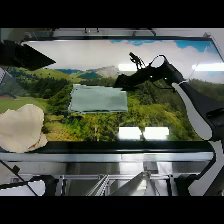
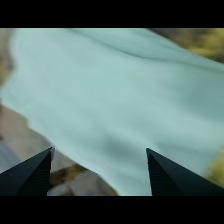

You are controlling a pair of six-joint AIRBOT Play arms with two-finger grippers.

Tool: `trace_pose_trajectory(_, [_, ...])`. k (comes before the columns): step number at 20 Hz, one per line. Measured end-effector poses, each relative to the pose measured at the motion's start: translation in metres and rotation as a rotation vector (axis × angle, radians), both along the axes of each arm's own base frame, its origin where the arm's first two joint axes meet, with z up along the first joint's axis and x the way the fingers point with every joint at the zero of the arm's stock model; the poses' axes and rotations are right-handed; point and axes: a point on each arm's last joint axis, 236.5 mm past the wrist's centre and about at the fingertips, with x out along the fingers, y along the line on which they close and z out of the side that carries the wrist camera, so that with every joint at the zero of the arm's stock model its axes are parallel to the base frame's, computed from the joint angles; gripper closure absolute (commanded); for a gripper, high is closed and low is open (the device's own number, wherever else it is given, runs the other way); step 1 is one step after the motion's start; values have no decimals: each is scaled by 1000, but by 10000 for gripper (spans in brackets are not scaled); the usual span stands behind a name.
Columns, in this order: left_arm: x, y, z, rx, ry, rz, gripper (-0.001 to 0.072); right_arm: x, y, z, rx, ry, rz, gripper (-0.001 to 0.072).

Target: Fold the shirts.

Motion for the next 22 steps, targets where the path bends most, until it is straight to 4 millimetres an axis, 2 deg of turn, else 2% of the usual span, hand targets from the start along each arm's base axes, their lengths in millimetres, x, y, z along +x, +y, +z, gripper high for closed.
trace_pose_trajectory(2, [0,-1,-12,-14,31,18,704,0,-24,-22,-72,48,-42,63])
trace_pose_trajectory(5, [0,-2,-30,-30,80,39,705,-3,-37,-52,-115,113,-71,63])
trace_pose_trajectory(7, [-1,-2,-39,-38,107,45,705,-5,-29,-62,-78,150,-80,63])
trace_pose_trajectory(10, [-2,-3,-49,-50,139,57,704,-13,-3,-68,7,182,-51,84])
trace_pose_trajectory(11, [-2,-3,-51,-53,148,58,705,-16,6,-69,33,186,-41,370])
trace_pose_trajectory(12, [-2,-4,-53,-56,154,60,705,-17,13,-71,48,181,-31,688])
trace_pose_trajectory(13, [-2,-4,-54,-57,159,61,705,-22,20,-74,61,187,-13,695])
trace_pose_trajectory(14, [-2,-4,-55,-58,163,63,705,-24,26,-68,88,184,2,695])
trace_pose_trajectory(16, [-3,-5,-56,-60,168,61,705,-22,37,-44,152,154,14,696])
trace_pose_trajectory(18, [-4,-5,-57,-61,170,60,705,-15,34,-9,198,100,16,696])
trace_pose_trajectory(20, [-4,-5,-57,-61,173,57,704,2,13,45,240,2,-24,696])
trace_pose_trajectory(22, [-5,-5,-57,-61,171,56,704,24,-30,103,264,-107,-115,696])
